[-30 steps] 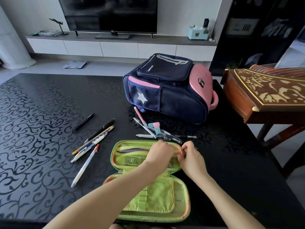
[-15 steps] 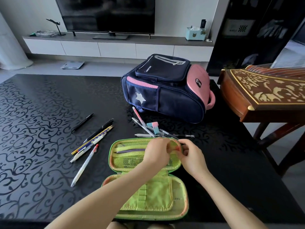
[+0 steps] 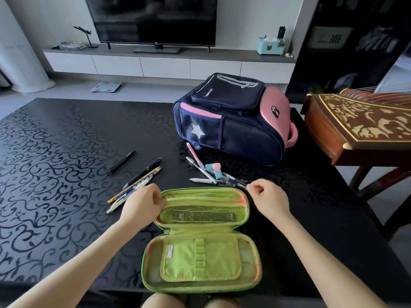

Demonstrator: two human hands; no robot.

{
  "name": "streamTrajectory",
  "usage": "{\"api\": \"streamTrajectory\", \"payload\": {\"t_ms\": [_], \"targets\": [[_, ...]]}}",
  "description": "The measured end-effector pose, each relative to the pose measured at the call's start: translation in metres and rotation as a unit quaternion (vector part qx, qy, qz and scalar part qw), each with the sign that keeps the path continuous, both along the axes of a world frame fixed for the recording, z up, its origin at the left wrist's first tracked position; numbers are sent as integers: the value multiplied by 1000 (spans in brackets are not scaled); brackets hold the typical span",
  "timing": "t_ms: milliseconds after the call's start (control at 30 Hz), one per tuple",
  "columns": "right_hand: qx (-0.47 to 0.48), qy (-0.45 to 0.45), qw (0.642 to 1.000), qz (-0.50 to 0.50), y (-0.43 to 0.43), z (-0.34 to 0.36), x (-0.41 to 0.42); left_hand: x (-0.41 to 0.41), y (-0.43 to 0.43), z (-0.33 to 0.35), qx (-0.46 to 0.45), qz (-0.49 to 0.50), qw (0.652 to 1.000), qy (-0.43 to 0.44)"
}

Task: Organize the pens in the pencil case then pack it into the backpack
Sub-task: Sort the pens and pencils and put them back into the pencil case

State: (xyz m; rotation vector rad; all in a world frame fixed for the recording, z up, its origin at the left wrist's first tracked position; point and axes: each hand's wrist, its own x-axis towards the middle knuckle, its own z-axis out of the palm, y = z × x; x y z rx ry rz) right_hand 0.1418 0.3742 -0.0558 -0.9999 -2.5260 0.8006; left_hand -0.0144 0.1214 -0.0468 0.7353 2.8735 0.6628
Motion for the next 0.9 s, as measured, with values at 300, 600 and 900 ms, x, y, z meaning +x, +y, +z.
{"api": "streamTrajectory", "payload": {"t_ms": [300, 600, 900], "targets": [[143, -187, 968, 91, 19, -7, -41, -2, 5, -10, 48, -20, 998, 33], [-98, 32, 991, 82, -31, 33, 7, 45, -10, 23, 144, -76, 986, -43], [-407, 60, 896, 165, -132, 48, 35, 100, 5, 49, 398, -52, 839, -367]]}}
